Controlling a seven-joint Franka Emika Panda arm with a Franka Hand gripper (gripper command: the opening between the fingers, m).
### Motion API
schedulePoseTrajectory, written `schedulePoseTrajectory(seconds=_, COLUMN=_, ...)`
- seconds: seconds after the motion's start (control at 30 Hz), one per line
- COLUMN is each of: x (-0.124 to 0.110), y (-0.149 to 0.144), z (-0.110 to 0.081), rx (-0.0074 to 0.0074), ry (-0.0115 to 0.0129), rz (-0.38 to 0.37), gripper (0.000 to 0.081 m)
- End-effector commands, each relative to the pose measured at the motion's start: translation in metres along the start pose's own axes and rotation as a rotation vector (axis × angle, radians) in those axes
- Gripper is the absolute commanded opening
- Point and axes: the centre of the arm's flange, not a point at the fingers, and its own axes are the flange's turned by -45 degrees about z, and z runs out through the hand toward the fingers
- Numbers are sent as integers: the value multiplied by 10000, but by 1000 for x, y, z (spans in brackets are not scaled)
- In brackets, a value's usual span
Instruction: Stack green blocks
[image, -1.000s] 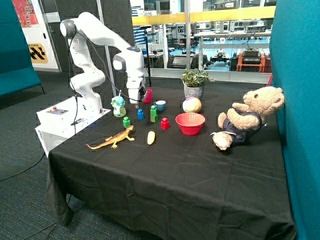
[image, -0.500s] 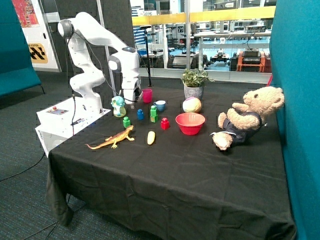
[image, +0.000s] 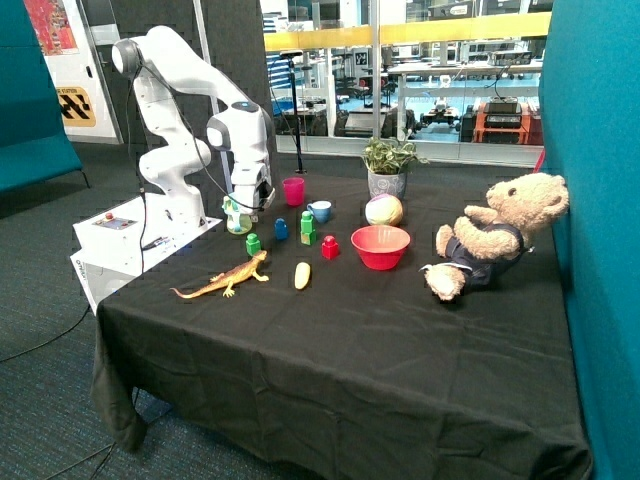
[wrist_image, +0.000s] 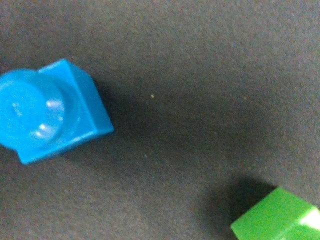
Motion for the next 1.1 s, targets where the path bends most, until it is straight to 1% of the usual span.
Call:
schedulePoseTrajectory(seconds=0.0, x=-15, y=6, z=6, rx=-32, ry=14, rz=108, gripper=444)
schedulePoseTrajectory(seconds=0.07, x=-16, y=6, z=7, rx=-32, ry=14, rz=103, gripper=438)
schedulePoseTrajectory(seconds=0.1, x=-16, y=6, z=7, rx=-32, ry=14, rz=93, gripper=422)
schedulePoseTrajectory(seconds=0.2, x=-16, y=6, z=7, rx=-32, ry=14, rz=107, gripper=439)
schedulePoseTrajectory(seconds=0.33, x=-17, y=7, z=12, rx=-32, ry=14, rz=117, gripper=439)
schedulePoseTrajectory(seconds=0.43, x=-17, y=7, z=15, rx=-32, ry=14, rz=129, gripper=401)
schedulePoseTrajectory(seconds=0.53, x=-18, y=8, z=18, rx=-32, ry=14, rz=131, gripper=400)
schedulePoseTrajectory(seconds=0.83, x=-18, y=10, z=27, rx=-32, ry=14, rz=121, gripper=409)
schedulePoseTrajectory(seconds=1.07, x=-16, y=15, z=30, rx=-32, ry=14, rz=136, gripper=463)
